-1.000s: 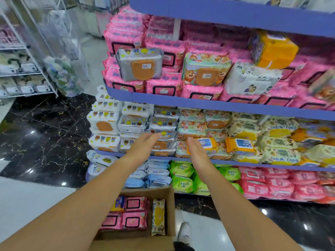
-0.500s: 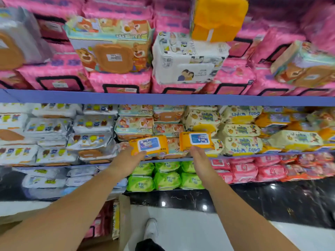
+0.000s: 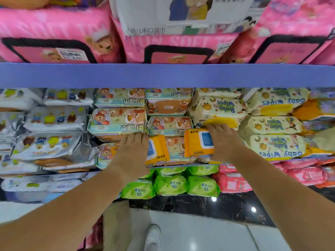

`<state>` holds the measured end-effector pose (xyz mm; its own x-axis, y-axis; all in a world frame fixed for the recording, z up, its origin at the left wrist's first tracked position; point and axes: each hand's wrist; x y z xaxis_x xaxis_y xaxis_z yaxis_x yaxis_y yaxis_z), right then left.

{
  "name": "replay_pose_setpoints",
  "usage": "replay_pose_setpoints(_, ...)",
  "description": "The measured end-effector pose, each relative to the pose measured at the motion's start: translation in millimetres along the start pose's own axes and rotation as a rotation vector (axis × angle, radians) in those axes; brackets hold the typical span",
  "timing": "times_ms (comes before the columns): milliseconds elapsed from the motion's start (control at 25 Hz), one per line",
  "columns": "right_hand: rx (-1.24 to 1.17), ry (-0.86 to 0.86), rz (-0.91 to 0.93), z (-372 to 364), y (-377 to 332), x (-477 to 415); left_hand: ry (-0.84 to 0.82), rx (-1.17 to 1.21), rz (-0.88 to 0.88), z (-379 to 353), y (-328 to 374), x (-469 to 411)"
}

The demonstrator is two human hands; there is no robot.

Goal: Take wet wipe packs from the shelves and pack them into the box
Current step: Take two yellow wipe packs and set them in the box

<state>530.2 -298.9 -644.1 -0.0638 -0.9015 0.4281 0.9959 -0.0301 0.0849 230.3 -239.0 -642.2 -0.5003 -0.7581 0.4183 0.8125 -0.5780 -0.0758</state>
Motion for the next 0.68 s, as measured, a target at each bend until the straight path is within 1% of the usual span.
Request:
replay_pose_setpoints(80, 0.085, 0.025, -0.019, 4, 0, -5, -0.002, 0.076, 0.013, -3, -2, -2)
replay_pose_setpoints(120, 0.033, 0.046, -0.026, 6, -5, -2, -0.019, 0.152, 0.015, -3, -4, 1)
replay_pose_setpoints(160, -0.079, 0.077, -0.035, 8, -15, 5, -0.032, 0.251, 0.008, -3, -7, 7)
replay_pose_setpoints(240, -0.382, 0.114, -0.035, 12, -42, 25, -0.064, 0.487, 0.004, 0, -15, 30)
replay_pose_setpoints(280, -0.504, 0.111, -0.027, 16, -60, 35, -0.072, 0.547, 0.012, -1, -23, 45)
replay_pose_setpoints(320, -0.568, 0.1, -0.004, 20, -83, 46, -0.072, 0.552, 0.029, -7, -35, 65)
replay_pose_setpoints(440, -0.581, 0.056, 0.075, 18, -156, 71, -0.049, 0.509, 0.104, -37, -85, 128)
replay_pose_setpoints(600, -0.625, -0.003, 0.134, 0, -262, 91, -0.123, 0.386, 0.192, -90, -167, 216)
replay_pose_setpoints(680, -0.618, -0.04, 0.179, -13, -323, 98, -0.168, 0.37, 0.232, -124, -208, 262)
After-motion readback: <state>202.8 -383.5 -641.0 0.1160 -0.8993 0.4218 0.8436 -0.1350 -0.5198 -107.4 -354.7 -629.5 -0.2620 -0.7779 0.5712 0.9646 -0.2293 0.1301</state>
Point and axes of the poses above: each hand's wrist, its own x-axis away from the middle knuckle, its own z-axis out of the back of the hand, y = z × x, and after that the axes turned 3 degrees about z, right-handed
